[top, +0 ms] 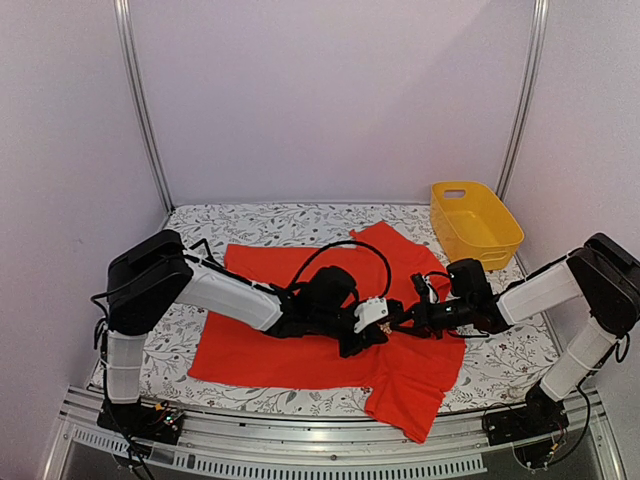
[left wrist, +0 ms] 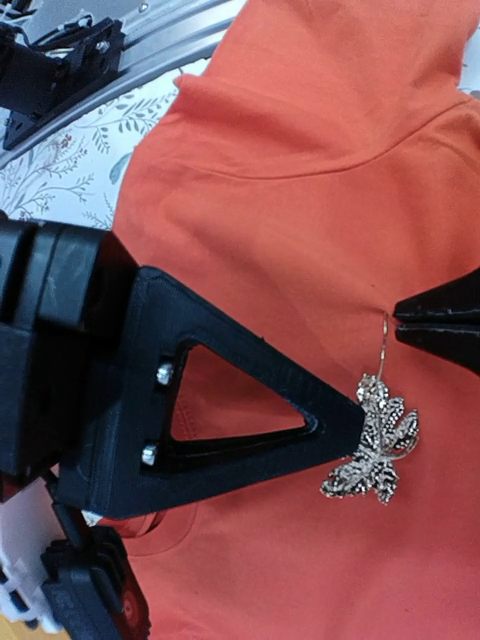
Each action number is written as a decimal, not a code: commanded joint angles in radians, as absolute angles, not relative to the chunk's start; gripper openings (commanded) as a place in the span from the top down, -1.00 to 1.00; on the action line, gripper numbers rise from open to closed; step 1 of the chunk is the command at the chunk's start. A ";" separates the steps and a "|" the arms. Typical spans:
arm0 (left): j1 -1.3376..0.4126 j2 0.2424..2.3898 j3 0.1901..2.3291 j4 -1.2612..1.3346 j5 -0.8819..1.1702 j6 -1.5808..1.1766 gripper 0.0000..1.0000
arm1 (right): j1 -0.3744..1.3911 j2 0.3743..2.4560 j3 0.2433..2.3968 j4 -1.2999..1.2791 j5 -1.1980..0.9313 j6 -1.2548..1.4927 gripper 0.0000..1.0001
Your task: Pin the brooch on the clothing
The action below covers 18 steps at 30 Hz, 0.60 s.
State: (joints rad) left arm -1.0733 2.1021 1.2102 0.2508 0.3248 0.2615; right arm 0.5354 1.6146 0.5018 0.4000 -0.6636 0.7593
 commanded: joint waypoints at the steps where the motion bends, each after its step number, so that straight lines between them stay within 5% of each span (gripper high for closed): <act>1: -1.068 2.066 1.193 0.278 0.316 0.265 1.00 | 0.531 1.602 0.489 0.398 -0.664 0.753 1.00; 18: -1.069 2.098 1.215 0.274 0.304 0.274 1.00 | 0.532 1.601 0.465 0.411 -0.718 0.773 1.00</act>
